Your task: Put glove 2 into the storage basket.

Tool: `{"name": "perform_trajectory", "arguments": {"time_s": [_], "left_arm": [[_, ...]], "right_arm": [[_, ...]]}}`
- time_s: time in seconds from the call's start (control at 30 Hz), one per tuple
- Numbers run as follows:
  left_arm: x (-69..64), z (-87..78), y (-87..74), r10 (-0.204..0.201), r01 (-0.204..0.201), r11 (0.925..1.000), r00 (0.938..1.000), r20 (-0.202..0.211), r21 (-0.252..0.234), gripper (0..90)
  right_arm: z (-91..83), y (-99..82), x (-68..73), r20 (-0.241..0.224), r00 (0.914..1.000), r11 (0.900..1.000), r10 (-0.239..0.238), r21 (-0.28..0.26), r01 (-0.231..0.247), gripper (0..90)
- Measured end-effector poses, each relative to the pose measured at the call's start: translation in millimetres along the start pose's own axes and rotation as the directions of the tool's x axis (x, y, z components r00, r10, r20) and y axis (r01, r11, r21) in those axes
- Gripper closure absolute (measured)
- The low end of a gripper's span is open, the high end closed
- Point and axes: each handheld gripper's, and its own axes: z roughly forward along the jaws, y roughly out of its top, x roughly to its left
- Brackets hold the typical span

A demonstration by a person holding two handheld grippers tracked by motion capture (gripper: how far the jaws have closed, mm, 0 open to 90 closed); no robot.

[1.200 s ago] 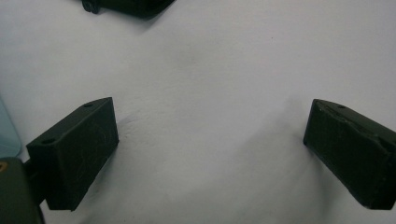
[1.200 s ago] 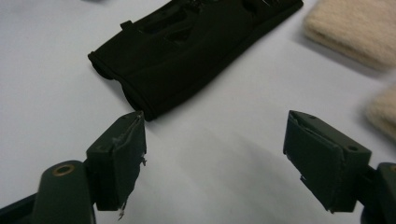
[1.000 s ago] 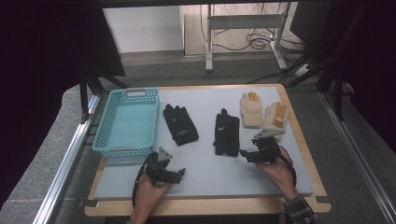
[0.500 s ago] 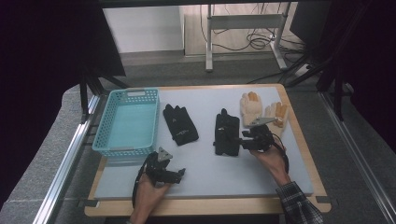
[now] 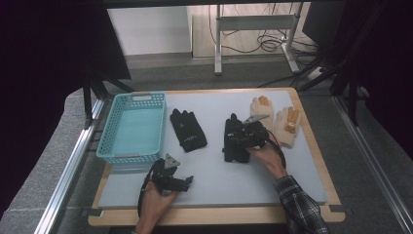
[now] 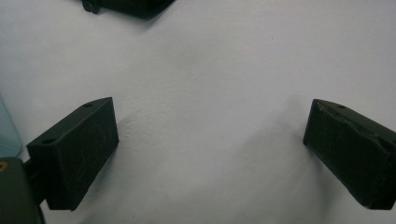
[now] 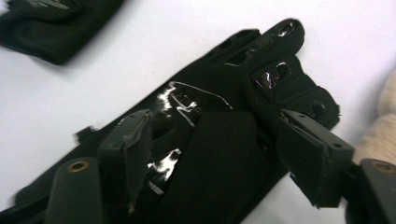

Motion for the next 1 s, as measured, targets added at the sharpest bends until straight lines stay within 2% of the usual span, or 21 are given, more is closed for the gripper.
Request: {"name": "perform_trajectory", "arguments": {"time_s": [0.03,0.1,0.13,0.2,0.23,0.3,0.4,0.47,0.57,0.7,0.93,0.97,1.0], "left_arm": [[0.0,0.0,0.0,0.000,0.000,1.0000,1.0000,0.000,0.000,3.6],[0.0,0.0,0.0,0.000,0.000,1.0000,1.0000,0.000,0.000,3.6],[0.0,0.0,0.0,0.000,0.000,1.0000,1.0000,0.000,0.000,3.6],[0.0,0.0,0.0,0.000,0.000,1.0000,1.0000,0.000,0.000,3.6],[0.0,0.0,0.0,0.000,0.000,1.0000,1.0000,0.000,0.000,3.6],[0.0,0.0,0.0,0.001,-0.001,1.0000,1.0000,-0.001,0.000,3.6],[0.0,0.0,0.0,0.001,-0.001,1.0000,1.0000,-0.001,0.000,3.6],[0.0,0.0,0.0,0.000,0.000,1.0000,1.0000,0.000,0.000,3.6],[0.0,0.0,0.0,0.000,0.000,1.0000,1.0000,0.000,0.000,3.6],[0.0,0.0,0.0,0.000,0.000,1.0000,1.0000,0.000,0.001,3.6],[0.0,-0.1,0.0,0.001,-0.001,1.0000,1.0000,0.000,0.002,3.6],[0.0,-0.1,0.0,0.001,-0.001,1.0000,1.0000,0.000,0.002,3.6],[0.1,-0.1,0.0,0.001,-0.001,1.0000,1.0000,0.000,0.002,3.6]], "right_arm": [[0.0,0.0,0.0,0.000,1.0000,1.0000,0.000,0.000,0.000,25.6],[11.6,-1.3,-1.0,0.011,0.9998,0.9992,-0.014,0.036,0.014,25.3],[13.2,-1.8,-1.1,0.001,1.0000,0.9994,0.004,0.035,-0.004,26.8],[12.2,-2.5,-2.1,-0.018,0.9985,0.9980,0.051,0.038,-0.050,36.4],[10.6,-2.7,-1.0,0.004,0.9986,0.9978,0.052,0.041,-0.053,44.2],[8.1,-3.4,-0.3,0.024,0.9986,0.9975,0.048,0.051,-0.049,53.5],[5.0,-4.6,-0.7,0.017,0.9984,0.9970,0.055,0.053,-0.056,70.6],[3.2,-4.9,-0.5,0.007,0.9982,0.9970,0.059,0.049,-0.060,77.6],[-1.2,-4.1,-1.1,-0.006,0.9975,0.9967,0.070,0.041,-0.070,81.6],[-12.1,-5.0,1.1,-0.047,0.9944,0.9955,0.094,0.015,-0.094,81.9],[-43.7,1.8,19.2,-0.105,0.9908,0.9950,0.086,-0.042,-0.091,81.9],[-43.7,1.8,19.2,-0.105,0.9908,0.9950,0.086,-0.042,-0.091,81.9],[-53.2,4.8,27.0,-0.127,0.9888,0.9948,0.079,-0.054,-0.086,81.9]]}}
